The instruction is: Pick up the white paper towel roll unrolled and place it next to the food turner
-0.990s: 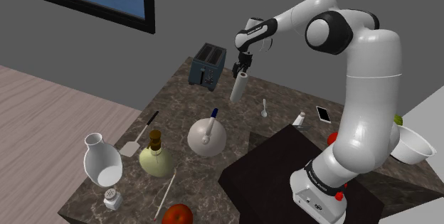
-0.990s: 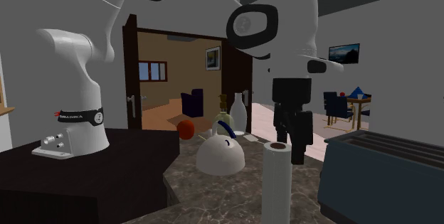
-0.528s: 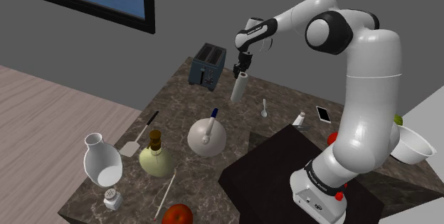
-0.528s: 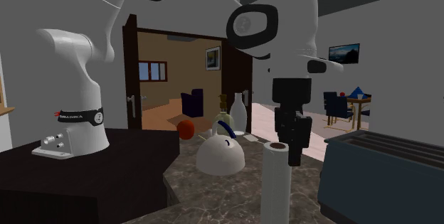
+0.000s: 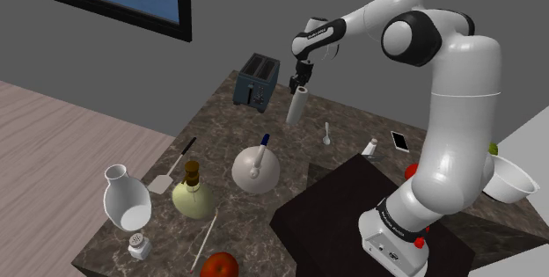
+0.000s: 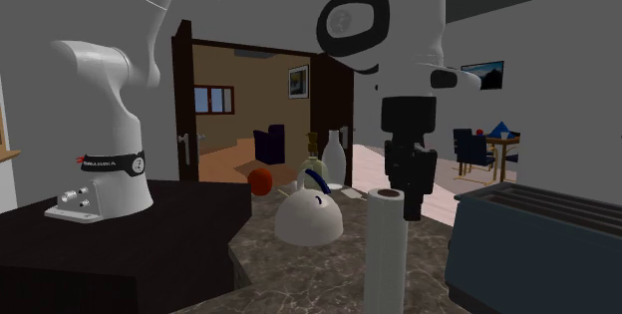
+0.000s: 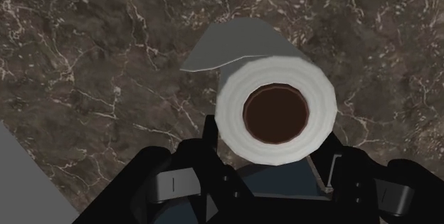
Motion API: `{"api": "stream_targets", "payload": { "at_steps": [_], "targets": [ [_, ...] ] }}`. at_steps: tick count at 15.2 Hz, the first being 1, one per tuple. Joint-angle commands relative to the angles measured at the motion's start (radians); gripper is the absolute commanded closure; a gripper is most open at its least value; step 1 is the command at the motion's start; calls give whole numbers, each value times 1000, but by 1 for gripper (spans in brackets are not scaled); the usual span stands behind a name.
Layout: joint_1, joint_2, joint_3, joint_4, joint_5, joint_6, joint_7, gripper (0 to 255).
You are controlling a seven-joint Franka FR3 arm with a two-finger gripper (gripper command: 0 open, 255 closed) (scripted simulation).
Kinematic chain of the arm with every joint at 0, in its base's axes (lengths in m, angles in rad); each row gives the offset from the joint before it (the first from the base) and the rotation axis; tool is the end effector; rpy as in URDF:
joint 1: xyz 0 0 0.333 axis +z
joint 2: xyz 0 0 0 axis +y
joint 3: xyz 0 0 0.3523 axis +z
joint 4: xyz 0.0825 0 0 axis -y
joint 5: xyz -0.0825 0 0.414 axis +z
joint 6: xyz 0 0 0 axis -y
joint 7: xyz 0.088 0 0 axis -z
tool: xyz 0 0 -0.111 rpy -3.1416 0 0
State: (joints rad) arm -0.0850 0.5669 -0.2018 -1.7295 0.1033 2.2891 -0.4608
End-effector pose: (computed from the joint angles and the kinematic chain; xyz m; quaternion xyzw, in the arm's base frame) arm 0.6869 -0.1842 0.2680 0.9975 0.0685 -0.0026 0.0150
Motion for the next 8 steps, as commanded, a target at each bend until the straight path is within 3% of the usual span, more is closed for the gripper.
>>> {"api": "stream_targets", "payload": {
  "at_steps": [1, 8],
  "targets": [
    [1, -11, -2, 7, -3, -18, 1, 255],
    [6, -63, -10, 26, -15, -88, 7, 255]
  ]
}}
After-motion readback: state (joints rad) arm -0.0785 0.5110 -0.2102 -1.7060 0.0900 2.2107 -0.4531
